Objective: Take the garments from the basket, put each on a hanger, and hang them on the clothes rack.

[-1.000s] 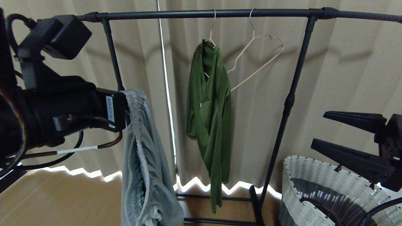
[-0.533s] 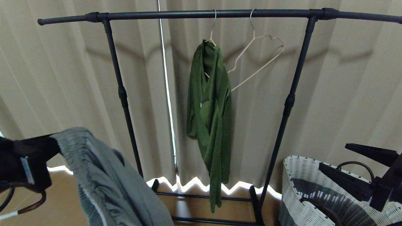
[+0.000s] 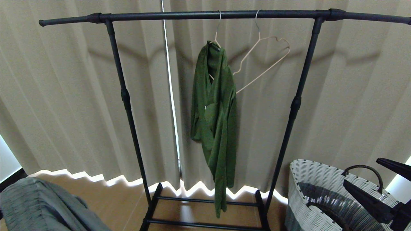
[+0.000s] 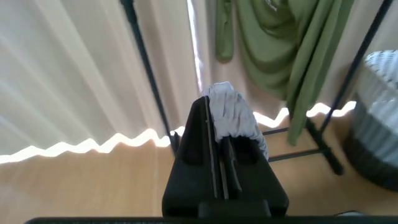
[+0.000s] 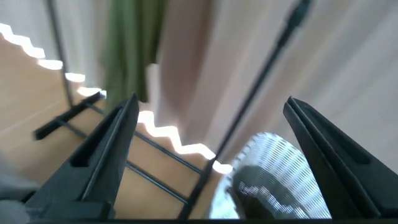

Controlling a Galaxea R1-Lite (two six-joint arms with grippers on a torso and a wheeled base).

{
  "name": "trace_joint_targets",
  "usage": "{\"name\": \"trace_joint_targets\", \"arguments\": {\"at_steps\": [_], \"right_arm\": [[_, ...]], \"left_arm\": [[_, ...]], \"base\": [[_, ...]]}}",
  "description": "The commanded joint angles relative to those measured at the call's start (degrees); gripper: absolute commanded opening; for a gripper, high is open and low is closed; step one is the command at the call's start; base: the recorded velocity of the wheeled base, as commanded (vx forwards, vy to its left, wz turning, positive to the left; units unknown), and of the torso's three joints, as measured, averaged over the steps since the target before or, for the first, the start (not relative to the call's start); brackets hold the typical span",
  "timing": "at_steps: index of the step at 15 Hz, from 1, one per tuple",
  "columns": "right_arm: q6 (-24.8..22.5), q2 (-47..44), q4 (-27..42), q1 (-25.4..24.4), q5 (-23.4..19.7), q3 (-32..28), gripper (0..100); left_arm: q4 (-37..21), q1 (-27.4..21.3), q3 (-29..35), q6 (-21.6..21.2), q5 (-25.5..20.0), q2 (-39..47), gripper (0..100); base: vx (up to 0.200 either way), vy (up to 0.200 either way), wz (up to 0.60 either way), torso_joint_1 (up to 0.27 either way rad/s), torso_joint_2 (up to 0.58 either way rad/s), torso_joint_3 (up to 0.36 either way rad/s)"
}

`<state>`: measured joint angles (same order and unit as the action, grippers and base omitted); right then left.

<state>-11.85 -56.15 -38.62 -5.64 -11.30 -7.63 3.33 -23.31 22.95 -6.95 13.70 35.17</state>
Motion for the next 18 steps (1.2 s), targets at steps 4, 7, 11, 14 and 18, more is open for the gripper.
{"name": "trace_joint_targets", "arguments": {"at_steps": [4,7,11,14,18], "right_arm": [[0.1,-0.9,0.5,3.1,-0.2,0.5,100],[-0.1,-1.8,-0.1,3.1,-0.1,2.4,100],[0.2,-1.9,-0.2,3.2,-0.1,1.4,100],[0.3,-1.5,-0.2,4.2,-0.1,1.2,100],[0.2,-1.9,-0.2,4.4,-0.2,0.2,100]], "left_arm": [[-0.4,4.1,-4.1,-1.1,-0.3,-10.4,0],[-0.5,4.1,-4.8,-1.0,-0.4,-9.4,0],[0.1,4.1,-4.7,-0.6,-0.4,-7.0,0],[0.1,4.1,-5.8,-0.5,-1.9,-6.8,0],[0.1,4.1,-7.2,-0.6,-2.5,-6.6,0]], "base": [[0.0,0.0,0.0,0.0,0.0,0.0],[0.0,0.0,0.0,0.0,0.0,0.0],[0.0,0.0,0.0,0.0,0.0,0.0],[0.0,0.0,0.0,0.0,0.0,0.0],[0.0,0.0,0.0,0.063,-0.31,-0.244]]}}
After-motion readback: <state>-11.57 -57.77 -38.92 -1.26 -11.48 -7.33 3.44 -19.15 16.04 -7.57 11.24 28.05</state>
